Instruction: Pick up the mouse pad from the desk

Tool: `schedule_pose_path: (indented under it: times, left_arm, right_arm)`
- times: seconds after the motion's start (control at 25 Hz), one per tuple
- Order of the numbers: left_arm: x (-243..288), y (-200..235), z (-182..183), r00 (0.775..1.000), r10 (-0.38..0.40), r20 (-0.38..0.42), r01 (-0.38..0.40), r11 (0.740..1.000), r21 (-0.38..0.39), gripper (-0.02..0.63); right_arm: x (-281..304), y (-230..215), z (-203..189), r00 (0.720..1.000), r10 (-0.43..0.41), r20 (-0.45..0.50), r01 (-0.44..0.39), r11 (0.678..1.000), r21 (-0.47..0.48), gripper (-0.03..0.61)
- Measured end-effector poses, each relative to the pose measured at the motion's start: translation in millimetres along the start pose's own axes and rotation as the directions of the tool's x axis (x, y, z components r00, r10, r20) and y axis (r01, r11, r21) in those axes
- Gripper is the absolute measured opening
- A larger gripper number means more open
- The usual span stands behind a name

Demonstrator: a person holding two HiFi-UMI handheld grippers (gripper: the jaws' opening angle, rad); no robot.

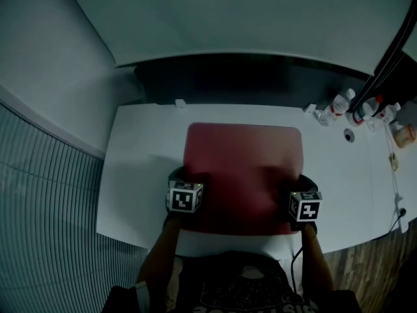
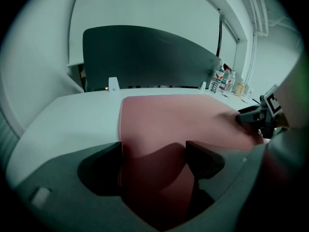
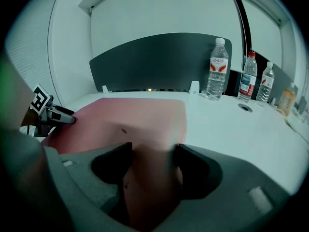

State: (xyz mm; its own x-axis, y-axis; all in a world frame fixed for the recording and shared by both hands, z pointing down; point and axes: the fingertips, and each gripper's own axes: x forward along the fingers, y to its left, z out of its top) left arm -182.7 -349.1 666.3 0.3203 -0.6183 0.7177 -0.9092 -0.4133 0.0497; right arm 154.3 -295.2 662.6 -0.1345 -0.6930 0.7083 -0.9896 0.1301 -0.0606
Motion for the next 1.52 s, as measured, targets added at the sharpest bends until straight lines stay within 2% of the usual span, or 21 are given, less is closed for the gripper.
schedule_pose_path:
  times: [0.16, 0.24, 0.28, 0.36, 0.48, 0.6, 1.12, 1.52]
  left_arm:
    - [-5, -3, 4, 1.000, 0.021, 0.005, -0.021, 1.000, 0.014, 0.392]
    - [-6, -5, 5, 1.000, 0.019, 0.011, -0.020, 1.000, 0.017, 0.373]
    - [-6, -7, 6, 1.000, 0.017, 0.013, -0.017, 1.000, 0.021, 0.363]
    - [-7, -13, 7, 1.000, 0.004, 0.020, -0.004, 1.000, 0.030, 0.335]
    - [-6, -24, 7, 1.000, -0.003, 0.026, 0.000, 0.996, 0.085, 0.229]
    - [-6, -33, 8, 0.999, 0.001, 0.038, -0.007, 0.989, 0.145, 0.188]
    - [-6, -48, 9, 0.999, -0.048, 0.014, 0.044, 0.977, 0.207, 0.079]
    - [-16, -47, 14, 1.000, -0.008, -0.011, 0.011, 0.968, 0.252, 0.057]
  right_arm:
    - [-1, 5, 0, 1.000, 0.008, 0.000, -0.008, 1.000, -0.008, 0.275]
    - [-1, 10, 0, 1.000, 0.021, -0.004, -0.021, 1.000, -0.019, 0.237]
    - [-1, 12, 0, 1.000, 0.022, -0.007, -0.022, 0.999, -0.032, 0.209]
    - [-2, 16, 2, 1.000, 0.008, -0.006, -0.009, 0.997, -0.074, 0.192]
    - [-2, 19, 3, 1.000, 0.004, -0.004, -0.004, 0.995, -0.103, 0.170]
    - [-2, 21, 1, 1.000, 0.015, -0.010, -0.016, 0.995, -0.098, 0.158]
    - [-3, 33, 2, 0.999, 0.023, -0.031, -0.028, 0.983, -0.182, 0.074]
    - [-17, 39, 10, 0.998, 0.066, -0.008, -0.067, 0.982, -0.178, 0.049]
